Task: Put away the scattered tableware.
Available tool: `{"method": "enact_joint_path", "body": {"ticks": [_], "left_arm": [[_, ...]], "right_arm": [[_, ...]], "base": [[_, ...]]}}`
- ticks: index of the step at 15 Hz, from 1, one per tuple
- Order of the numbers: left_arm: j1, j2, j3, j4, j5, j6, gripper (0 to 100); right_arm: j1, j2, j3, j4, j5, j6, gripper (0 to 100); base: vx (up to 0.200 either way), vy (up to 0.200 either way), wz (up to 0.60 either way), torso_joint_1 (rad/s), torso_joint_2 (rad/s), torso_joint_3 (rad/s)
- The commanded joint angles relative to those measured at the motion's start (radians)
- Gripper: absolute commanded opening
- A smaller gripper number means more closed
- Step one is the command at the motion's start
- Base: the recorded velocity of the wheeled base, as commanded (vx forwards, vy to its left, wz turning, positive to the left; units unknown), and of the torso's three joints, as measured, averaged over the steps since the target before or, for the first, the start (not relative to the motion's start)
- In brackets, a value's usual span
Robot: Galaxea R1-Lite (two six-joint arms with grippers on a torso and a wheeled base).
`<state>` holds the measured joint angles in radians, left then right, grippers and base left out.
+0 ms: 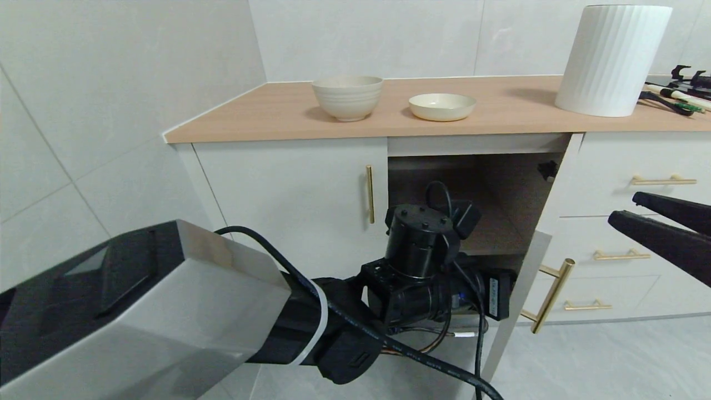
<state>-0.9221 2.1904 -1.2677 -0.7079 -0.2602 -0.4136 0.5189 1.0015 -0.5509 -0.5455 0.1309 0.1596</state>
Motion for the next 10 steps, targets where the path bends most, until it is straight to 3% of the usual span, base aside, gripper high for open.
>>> {"method": "enact_joint_path", "body": {"ticks": [1,3,7,8,10], "left_arm": [[-0.034,0.023,-0.025,-0.001,0.015,-0.001,0],[-0.092,0.025,-0.047,-0.001,0.072,-0.001,0],[-0.253,0.025,-0.101,0.034,0.078,0.003,0],[-0.274,0.015,-0.09,0.031,0.081,0.004,0],[-0.259,-0.024,-0.05,0.028,0.096,0.004,0]], "right_arm": [[-0.005,-0.004,-0.034,-0.001,0.0,0.003,100],[-0.005,-0.024,-0.07,0.001,0.003,0.009,100],[-0.004,-0.023,-0.08,0.001,0.007,0.02,100],[-0.004,-0.024,-0.078,0.003,0.007,0.02,100],[-0.004,-0.023,-0.078,0.015,0.009,0.02,100]], "base": [[0.0,0.0,0.0,0.0,0.0,0.0],[0.0,0.0,0.0,0.0,0.0,0.0],[0.0,0.0,0.0,0.0,0.0,0.0],[0.0,0.0,0.0,0.0,0.0,0.0],[0.0,0.0,0.0,0.0,0.0,0.0]]}}
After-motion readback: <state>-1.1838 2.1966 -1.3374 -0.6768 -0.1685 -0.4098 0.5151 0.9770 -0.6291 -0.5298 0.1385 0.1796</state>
